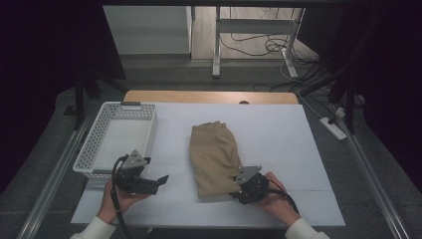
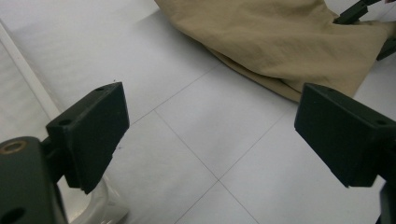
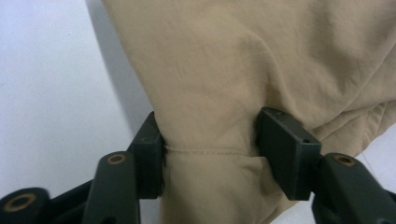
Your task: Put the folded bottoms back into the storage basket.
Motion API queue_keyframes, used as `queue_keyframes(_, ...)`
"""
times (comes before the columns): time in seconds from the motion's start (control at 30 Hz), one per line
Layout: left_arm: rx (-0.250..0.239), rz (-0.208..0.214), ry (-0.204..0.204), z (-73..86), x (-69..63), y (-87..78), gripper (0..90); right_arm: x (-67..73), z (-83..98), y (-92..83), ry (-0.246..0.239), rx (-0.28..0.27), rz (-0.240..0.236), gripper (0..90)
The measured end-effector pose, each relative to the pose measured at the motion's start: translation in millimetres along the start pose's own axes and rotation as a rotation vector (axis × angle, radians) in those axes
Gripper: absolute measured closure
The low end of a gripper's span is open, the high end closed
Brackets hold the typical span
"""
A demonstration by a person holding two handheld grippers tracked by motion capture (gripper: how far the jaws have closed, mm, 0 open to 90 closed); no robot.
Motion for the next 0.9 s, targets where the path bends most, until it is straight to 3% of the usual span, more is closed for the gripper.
queue_keyframes(0.3, 0.003, 0.0, 0.001, 0.2, -0.2, 0.3, 9.8, -3.6, -3.1, -0.6, -0.023, 0.01, 0.023, 67.7)
queue_keyframes(0.6, 0.008, 0.001, 0.001, 1.0, 0.6, 1.0, 9.8, -5.1, -3.3, -3.7, 0.01, -0.019, -0.007, 75.7)
queue_keyframes(0.9, -0.007, -0.004, 0.004, 0.8, 0.9, -1.3, 10.6, 2.8, -8.0, -11.1, 0.023, -0.066, -0.048, 77.6)
Point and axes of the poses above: each handheld gripper's, and its own axes: y roughly forward along the jaws, z roughly out of its underside, x roughly to its left, the point moved 4 cm from there along y, roughly forward along the jaws, and after that the axes turned 5 degrees about x, right-handed, at the moved point
